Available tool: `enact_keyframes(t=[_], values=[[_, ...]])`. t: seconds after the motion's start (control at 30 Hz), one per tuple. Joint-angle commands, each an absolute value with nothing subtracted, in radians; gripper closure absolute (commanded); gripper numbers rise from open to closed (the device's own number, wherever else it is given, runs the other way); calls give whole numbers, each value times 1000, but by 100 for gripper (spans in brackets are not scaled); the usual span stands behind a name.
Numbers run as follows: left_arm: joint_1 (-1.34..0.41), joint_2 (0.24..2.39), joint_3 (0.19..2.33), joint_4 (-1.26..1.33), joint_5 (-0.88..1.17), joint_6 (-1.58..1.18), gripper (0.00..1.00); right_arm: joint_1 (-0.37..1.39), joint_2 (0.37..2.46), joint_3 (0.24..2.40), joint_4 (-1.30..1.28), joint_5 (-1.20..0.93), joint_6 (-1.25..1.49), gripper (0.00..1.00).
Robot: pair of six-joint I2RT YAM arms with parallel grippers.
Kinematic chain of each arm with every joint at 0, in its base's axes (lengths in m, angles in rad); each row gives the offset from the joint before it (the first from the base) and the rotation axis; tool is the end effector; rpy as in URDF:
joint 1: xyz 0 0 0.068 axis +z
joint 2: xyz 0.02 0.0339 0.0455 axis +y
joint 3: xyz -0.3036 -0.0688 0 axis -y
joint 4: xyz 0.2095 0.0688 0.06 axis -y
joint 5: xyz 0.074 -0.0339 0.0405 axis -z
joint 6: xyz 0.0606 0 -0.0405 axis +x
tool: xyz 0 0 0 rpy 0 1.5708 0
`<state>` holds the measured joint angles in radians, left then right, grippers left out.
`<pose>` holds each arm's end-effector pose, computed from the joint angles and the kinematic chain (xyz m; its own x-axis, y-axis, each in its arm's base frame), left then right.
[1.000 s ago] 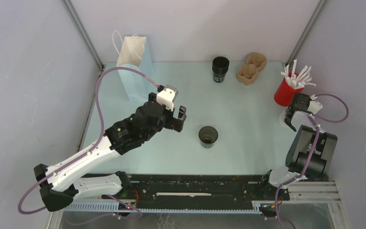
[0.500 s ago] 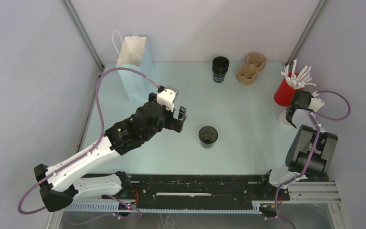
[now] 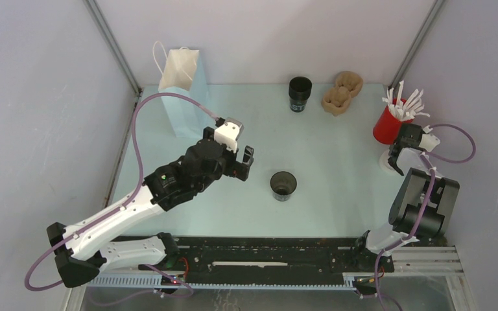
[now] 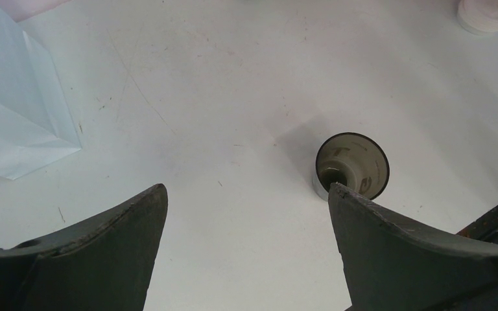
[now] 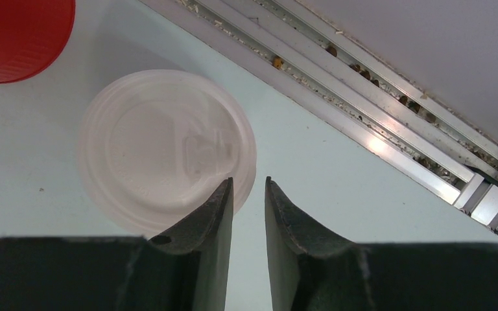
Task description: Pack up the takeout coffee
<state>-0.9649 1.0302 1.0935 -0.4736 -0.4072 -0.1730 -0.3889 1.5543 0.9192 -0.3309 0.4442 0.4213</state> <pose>0.1267 -0.1408 0.3952 -0.3181 0.1816 -0.9305 0.5007 0.8656 -0.0022 0.2607 -0.1350 0.2352 -0.4622 0.5884 -0.6634 0.8301 0.5504 -0.0901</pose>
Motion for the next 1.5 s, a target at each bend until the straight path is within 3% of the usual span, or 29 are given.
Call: enact_keyframes(t=[0.0, 0.43, 0.97, 1.13, 1.47], values=[[-954, 1011, 1065, -433, -398, -149, 2, -382, 1558, 954, -330, 480, 424, 68], [-944, 1016, 1062, -422, -382, -146, 2, -373, 1577, 973, -350, 502, 431, 70], [-927, 1018, 1054, -419, -365, -143, 2, -369, 1580, 978, -352, 502, 417, 80], [-927, 1009, 1057, -415, -367, -136, 1, -364, 1541, 979, -353, 447, 376, 74], [-927, 973, 1015, -294, -363, -65, 0, -353, 1409, 922, -309, 278, 320, 52]])
